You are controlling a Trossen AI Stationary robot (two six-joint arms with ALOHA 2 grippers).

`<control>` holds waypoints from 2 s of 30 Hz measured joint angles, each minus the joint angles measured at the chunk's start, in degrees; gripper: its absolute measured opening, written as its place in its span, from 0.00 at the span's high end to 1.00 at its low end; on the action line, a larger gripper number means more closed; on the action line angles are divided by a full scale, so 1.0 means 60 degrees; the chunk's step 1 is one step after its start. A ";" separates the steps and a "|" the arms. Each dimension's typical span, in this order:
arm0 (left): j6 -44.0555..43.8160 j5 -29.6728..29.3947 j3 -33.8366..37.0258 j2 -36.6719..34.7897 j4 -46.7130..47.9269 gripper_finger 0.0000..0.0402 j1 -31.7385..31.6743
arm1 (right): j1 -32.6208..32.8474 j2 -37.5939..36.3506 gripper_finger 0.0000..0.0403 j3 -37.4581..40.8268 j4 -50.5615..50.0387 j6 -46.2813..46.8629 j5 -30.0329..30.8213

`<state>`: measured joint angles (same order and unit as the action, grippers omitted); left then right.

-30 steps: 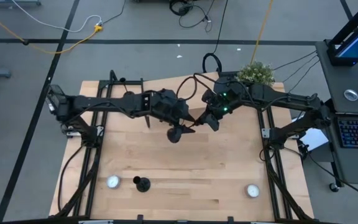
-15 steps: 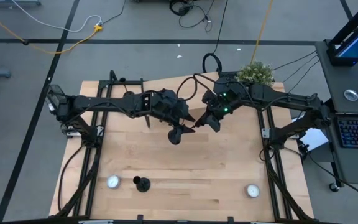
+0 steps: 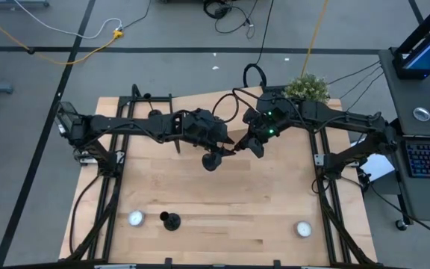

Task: Pick & Place candle stick holders
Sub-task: Put the top right candle holder on the shelf

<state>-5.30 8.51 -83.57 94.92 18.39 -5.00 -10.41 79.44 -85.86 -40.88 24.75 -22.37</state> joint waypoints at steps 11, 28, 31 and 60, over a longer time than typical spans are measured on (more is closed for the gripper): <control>0.0027 0.0051 0.0000 0.0000 0.0550 0.79 -0.0022 | -0.0004 0.0004 0.98 0.0007 -0.0161 0.0000 0.0277; -0.0135 -0.0183 0.0000 0.0000 0.0468 0.96 -0.0022 | -0.0008 0.0000 0.84 0.0007 -0.0179 0.0011 0.0269; -0.0145 -0.0479 0.0000 0.0000 0.0515 0.96 -0.0002 | -0.0014 0.0000 0.77 0.0007 -0.0257 0.0011 0.0326; -0.1288 -0.8271 0.0000 -0.1794 0.2028 0.97 0.0014 | -0.0620 -0.1752 0.65 0.0007 -0.0527 -0.0375 0.1763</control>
<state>-13.03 -41.11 -83.57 84.15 30.56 -4.91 -14.13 68.93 -85.82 -44.04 22.50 -11.79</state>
